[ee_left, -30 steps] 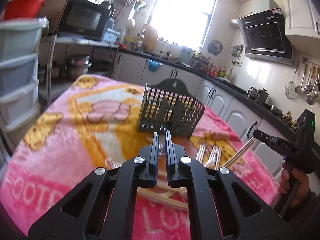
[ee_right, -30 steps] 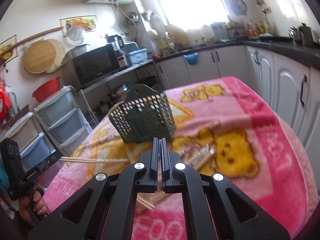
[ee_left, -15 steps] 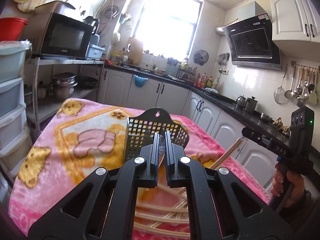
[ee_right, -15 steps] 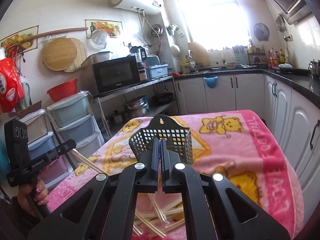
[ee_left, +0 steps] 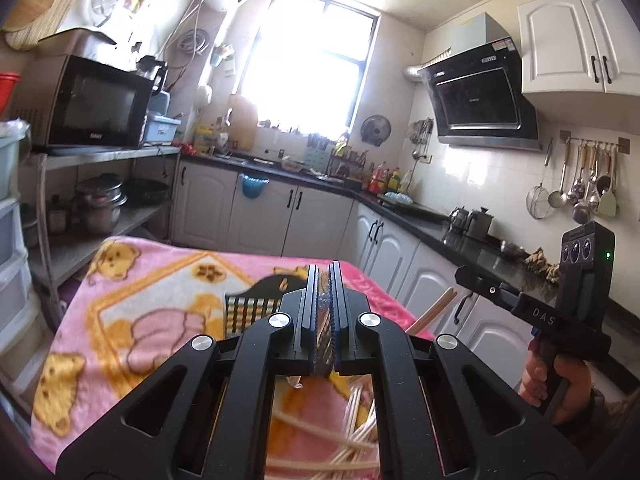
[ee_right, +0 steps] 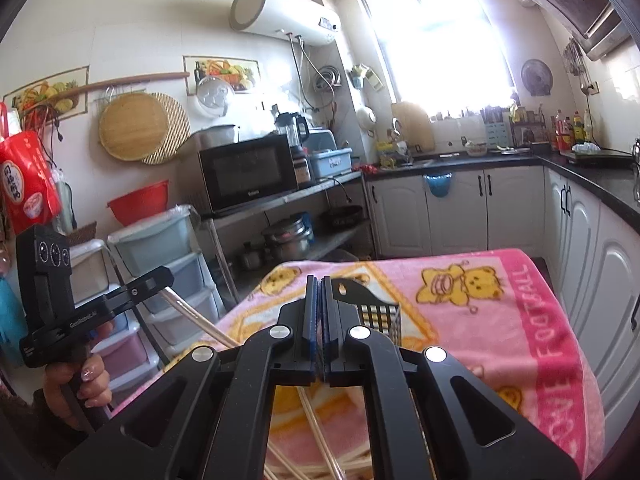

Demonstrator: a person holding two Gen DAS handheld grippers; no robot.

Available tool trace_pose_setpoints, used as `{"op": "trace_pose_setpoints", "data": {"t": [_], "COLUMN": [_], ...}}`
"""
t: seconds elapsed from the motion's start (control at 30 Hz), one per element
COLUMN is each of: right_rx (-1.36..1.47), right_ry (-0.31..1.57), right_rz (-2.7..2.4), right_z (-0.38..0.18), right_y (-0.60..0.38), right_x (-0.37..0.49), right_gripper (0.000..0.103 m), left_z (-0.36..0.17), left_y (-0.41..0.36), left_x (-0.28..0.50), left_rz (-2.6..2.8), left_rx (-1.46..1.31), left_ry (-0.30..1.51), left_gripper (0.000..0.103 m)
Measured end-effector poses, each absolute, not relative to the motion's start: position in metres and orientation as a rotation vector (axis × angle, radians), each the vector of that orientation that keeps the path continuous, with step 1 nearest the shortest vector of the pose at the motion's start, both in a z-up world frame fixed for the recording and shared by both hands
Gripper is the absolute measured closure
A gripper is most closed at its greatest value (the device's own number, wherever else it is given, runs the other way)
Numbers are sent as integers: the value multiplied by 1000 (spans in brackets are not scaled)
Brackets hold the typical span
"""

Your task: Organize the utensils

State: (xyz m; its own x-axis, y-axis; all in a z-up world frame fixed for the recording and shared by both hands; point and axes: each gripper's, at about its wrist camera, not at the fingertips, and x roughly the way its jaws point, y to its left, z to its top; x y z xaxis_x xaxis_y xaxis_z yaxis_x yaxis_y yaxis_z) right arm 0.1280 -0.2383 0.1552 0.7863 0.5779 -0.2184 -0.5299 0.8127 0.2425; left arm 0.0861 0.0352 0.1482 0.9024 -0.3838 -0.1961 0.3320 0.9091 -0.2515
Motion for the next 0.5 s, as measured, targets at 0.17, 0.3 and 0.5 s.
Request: {"op": "trace_pose_setpoints", "data": {"t": [0.17,0.3,0.5], "right_rx": [161,159,170], "right_ry": [243,203,154], "right_rz": [616,619,609], "right_z": [175,193,212], "right_y": [-233,-231,-233], "right_x": [134,141,153], "right_gripper": [101,101,101], "left_z": [172,186,199], "left_y": [37,37,39], "left_x": [98,106,121], "left_rz": [-373,-357,-320], "left_rx": [-205,-186,-161], "left_ry": [214,184,153], "left_gripper": [100,100,100]}}
